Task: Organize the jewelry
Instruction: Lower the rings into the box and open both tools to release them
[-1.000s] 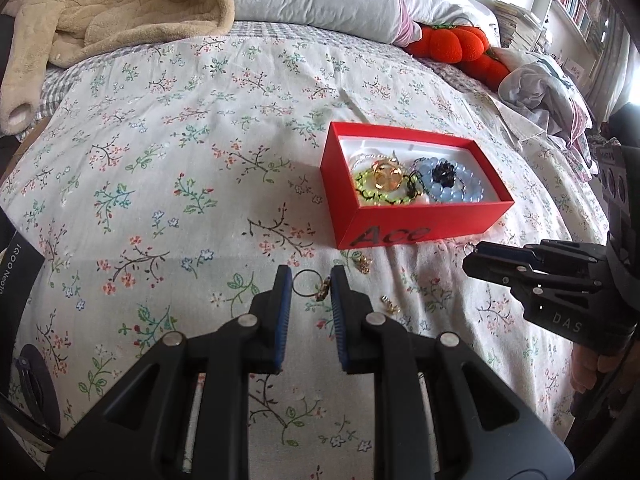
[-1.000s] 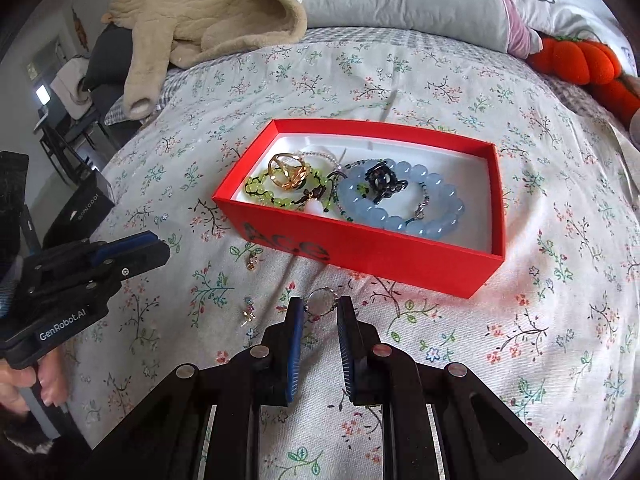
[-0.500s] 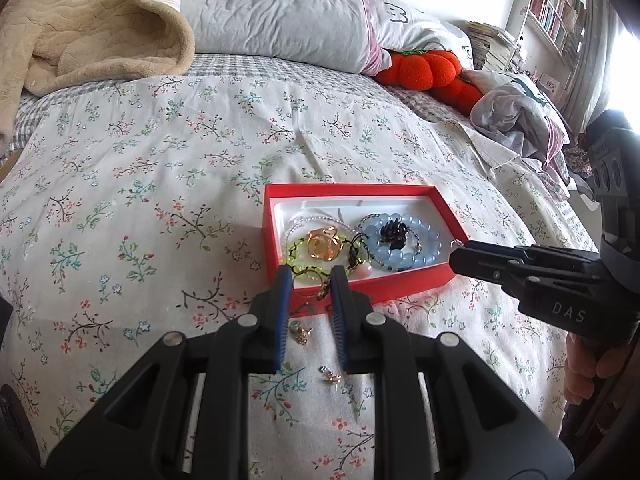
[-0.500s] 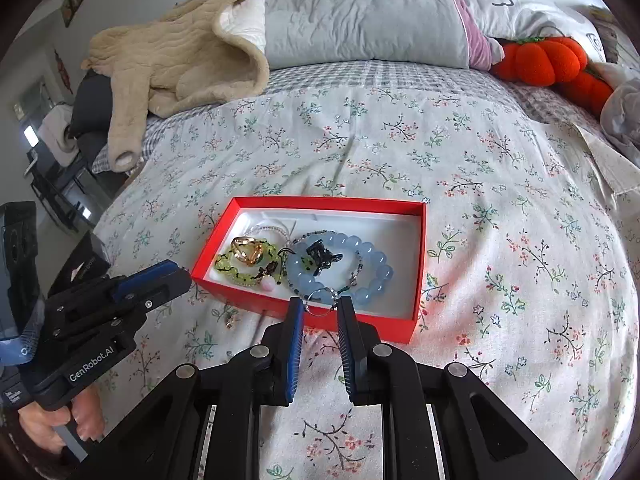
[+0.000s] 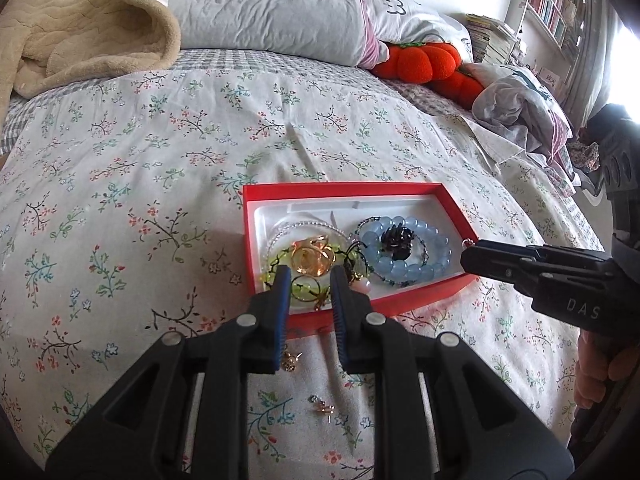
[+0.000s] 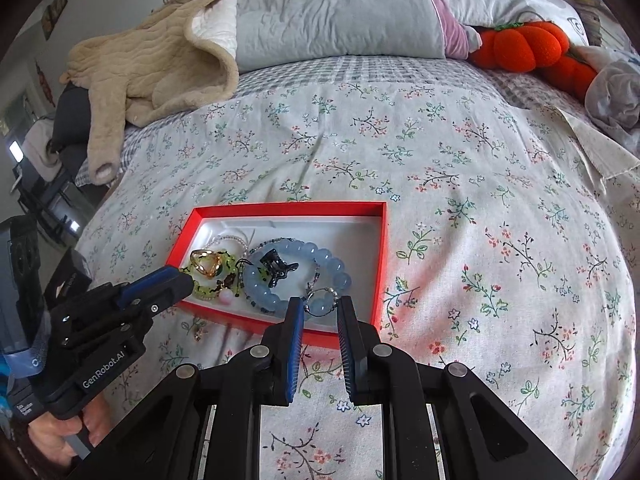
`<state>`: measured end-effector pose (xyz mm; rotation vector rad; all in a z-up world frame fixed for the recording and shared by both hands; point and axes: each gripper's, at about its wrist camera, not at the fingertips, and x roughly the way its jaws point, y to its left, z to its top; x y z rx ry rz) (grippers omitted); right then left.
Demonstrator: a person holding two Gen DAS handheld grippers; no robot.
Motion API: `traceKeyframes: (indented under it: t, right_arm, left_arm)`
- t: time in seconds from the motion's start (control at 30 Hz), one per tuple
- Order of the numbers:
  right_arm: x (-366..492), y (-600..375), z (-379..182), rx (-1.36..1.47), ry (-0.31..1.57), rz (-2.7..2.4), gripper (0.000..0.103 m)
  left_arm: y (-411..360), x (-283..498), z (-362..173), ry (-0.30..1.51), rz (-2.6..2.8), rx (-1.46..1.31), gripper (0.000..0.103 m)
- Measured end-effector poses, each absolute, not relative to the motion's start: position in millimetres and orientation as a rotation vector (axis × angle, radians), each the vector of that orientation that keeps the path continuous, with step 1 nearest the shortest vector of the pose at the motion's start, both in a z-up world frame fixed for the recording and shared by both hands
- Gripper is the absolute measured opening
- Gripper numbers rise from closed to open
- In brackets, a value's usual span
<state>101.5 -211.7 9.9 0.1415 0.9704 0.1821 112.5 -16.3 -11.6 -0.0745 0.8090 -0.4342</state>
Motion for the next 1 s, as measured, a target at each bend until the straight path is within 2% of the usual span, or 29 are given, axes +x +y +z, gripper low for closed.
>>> traceKeyframes:
  t: [0.3, 0.63, 0.87, 1.0]
  right_arm:
    - [107.6, -211.6, 8.2, 0.144, 0.971, 0.176, 0.017]
    - [121.8, -203.0, 4.4, 0.155, 0.981, 0.182, 0.018]
    - [126.6, -197.1, 1.3, 0.148, 0.989, 0.171, 0.018]
    - [126.2, -196.3, 2.1, 0.143, 0.987, 0.17, 0.019]
  left_arm:
    - [-14.1, 101.5, -0.4, 0.79, -0.438, -0.058, 0.027]
    - [3.0, 82.1, -3.0, 0.819, -0.399, -0.009, 0.039]
    - [13.5, 75.9, -12.9, 0.862, -0.364, 0.009, 0.041]
    - [16.6, 72.4, -14.5, 0.867, -0.352, 0.021, 0.05]
